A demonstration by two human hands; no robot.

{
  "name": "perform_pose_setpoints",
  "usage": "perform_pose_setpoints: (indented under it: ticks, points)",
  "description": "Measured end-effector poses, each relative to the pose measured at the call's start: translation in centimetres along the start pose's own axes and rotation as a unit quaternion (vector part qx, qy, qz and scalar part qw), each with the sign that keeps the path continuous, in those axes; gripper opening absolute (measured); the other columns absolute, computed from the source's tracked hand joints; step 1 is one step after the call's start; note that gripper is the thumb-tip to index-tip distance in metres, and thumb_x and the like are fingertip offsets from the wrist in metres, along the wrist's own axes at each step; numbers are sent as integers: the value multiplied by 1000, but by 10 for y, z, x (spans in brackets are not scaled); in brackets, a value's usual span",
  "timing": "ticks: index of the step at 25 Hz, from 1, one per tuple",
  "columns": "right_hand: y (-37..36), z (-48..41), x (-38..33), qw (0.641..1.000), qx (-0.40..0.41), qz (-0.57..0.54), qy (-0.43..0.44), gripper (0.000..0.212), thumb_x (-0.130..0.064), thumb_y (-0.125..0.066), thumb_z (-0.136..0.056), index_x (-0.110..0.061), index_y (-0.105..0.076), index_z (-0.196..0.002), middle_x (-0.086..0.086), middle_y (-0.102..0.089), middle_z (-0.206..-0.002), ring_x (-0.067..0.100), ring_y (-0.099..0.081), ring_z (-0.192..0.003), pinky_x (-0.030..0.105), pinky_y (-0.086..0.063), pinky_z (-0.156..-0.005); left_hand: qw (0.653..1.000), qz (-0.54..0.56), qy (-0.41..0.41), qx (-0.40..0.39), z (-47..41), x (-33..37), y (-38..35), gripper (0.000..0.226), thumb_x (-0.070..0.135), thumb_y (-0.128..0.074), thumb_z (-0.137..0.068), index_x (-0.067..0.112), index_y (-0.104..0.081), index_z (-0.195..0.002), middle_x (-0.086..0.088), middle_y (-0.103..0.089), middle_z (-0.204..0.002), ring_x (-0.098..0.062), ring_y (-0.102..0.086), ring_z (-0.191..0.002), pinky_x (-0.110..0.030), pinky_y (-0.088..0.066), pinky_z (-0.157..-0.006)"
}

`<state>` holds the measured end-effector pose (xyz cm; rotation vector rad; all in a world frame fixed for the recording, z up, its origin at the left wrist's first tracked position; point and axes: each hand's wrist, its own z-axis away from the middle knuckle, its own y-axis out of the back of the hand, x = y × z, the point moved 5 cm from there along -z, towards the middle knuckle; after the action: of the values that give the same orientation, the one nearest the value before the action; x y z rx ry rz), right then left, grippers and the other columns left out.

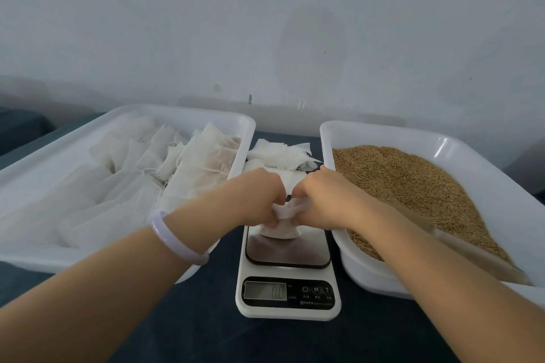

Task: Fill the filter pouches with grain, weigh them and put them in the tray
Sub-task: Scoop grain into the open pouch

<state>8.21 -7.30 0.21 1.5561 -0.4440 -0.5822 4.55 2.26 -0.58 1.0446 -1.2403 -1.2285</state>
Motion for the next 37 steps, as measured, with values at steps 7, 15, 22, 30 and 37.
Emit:
perform_pose_setpoints:
  ticks: [7,15,22,30,37]
  points:
    - [-8,0,3,999,11,-30,-31,21,-22,-61,-77,-18,-57,-57,-2,-51,-54,21,-48,-79,18,-28,-84,1000,22,11,-10,-3,3,-3,16,16,-68,-82,12,-57,-70,3,-46,-57,-14,-48,-58,-29,-45,-61]
    - [-10,0,6,998,-4,-39,-48,28,-19,-62,-77,-19,-48,-53,-3,-44,-54,22,-46,-82,29,-13,-67,1000,5,-7,-4,-5,5,-5,33,20,-64,-83,22,-41,-60,6,-44,-63,-16,-46,-71,-26,-33,-53]
    - [-7,0,16,980,12,-189,-62,37,-25,-73,-69,-30,-51,-98,1,-56,-107,16,-50,-97,25,-37,-65,978,187,16,95,4,-8,8,13,17,-59,-78,25,-57,-89,14,-50,-71,-3,-48,-67,-12,-35,-55]
    - [-6,3,18,971,29,-227,-72,32,-22,-73,-69,-33,-55,-94,-6,-60,-102,13,-56,-92,21,-42,-65,970,215,20,113,9,-9,11,9,16,-60,-81,23,-63,-87,13,-52,-68,-1,-48,-63,-4,-35,-53]
    - [-7,3,20,967,35,-243,-73,28,-23,-73,-70,-36,-57,-90,-14,-57,-90,-1,-53,-79,19,-36,-58,967,227,22,112,9,-8,10,12,15,-60,-81,19,-67,-90,12,-56,-71,-3,-51,-66,-6,-36,-54]
